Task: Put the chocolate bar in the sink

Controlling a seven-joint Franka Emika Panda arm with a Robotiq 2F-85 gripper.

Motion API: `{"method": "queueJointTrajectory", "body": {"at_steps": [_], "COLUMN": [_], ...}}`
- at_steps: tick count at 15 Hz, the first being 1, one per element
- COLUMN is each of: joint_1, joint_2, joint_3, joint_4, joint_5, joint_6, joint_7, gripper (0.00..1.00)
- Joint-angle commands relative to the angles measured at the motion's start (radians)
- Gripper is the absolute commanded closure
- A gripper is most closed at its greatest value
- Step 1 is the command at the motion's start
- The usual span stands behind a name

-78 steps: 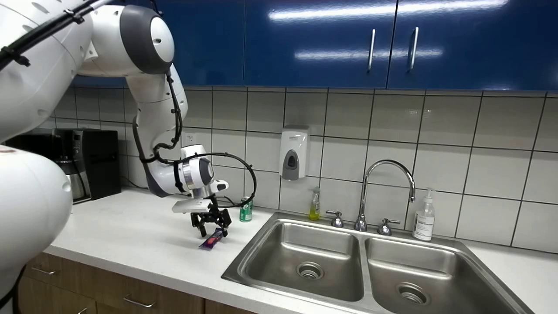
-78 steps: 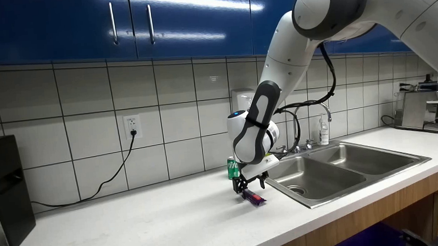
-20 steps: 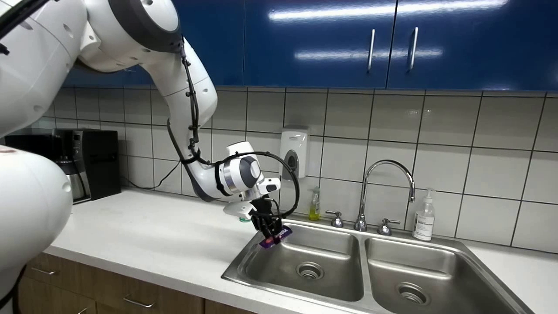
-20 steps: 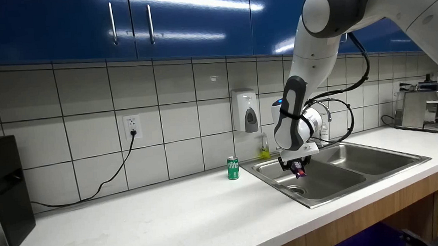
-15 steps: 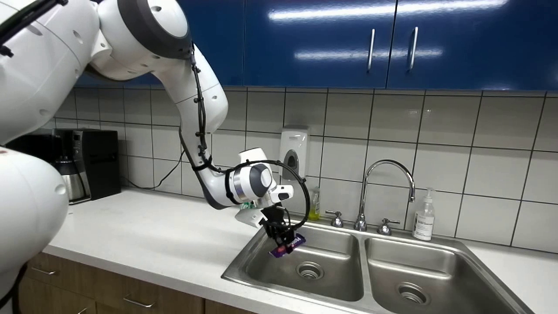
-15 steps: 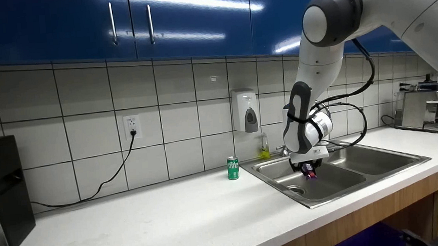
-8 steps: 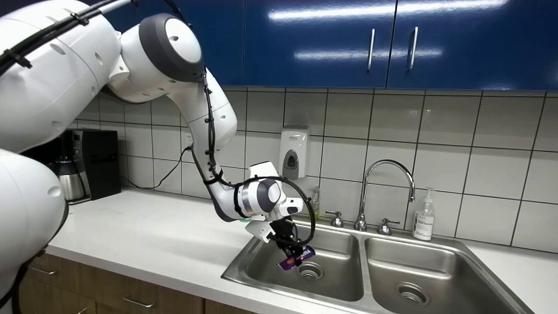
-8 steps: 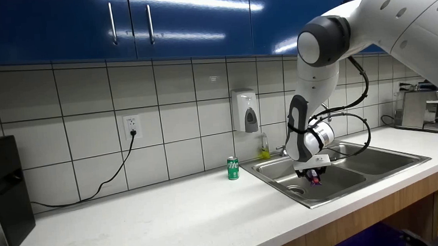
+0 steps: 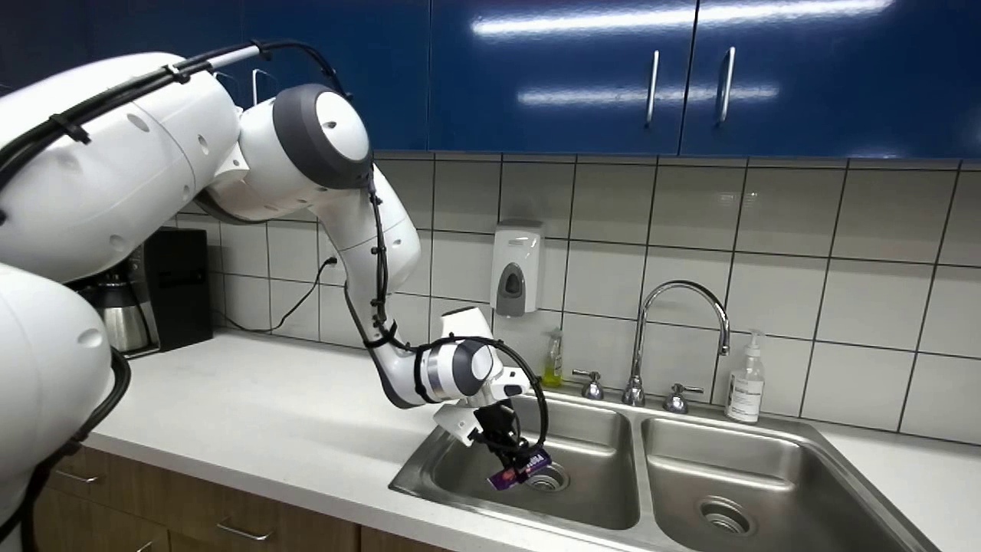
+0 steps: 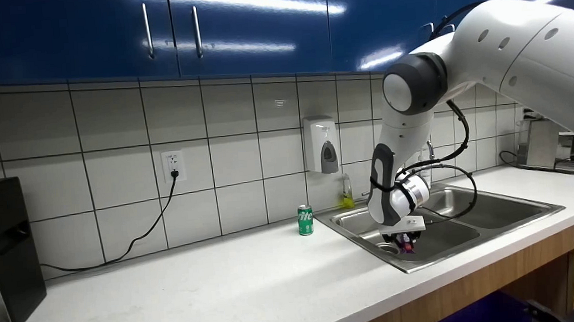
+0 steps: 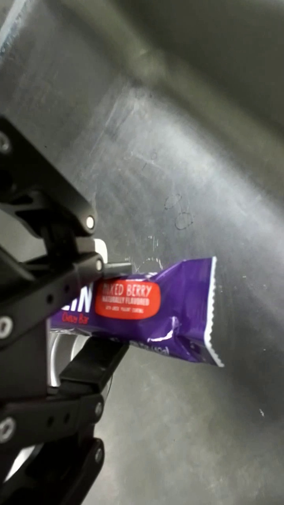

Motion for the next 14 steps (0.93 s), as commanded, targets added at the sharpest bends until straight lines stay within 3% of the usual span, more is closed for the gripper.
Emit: {"method": "queueJointTrajectory", "body": {"at_steps": [1,14], "joint_1": [-0.041,-0.086], "joint_2": [0.070,0.227], "joint_3": [0.026,0.040], "joint_4": [0.101,0.294], "joint_5": [0.037,0.069], "joint_6": [-0.016,-0.048], "joint_7": [-0.041,-0.054], "gripper": [0.83,0.83]}}
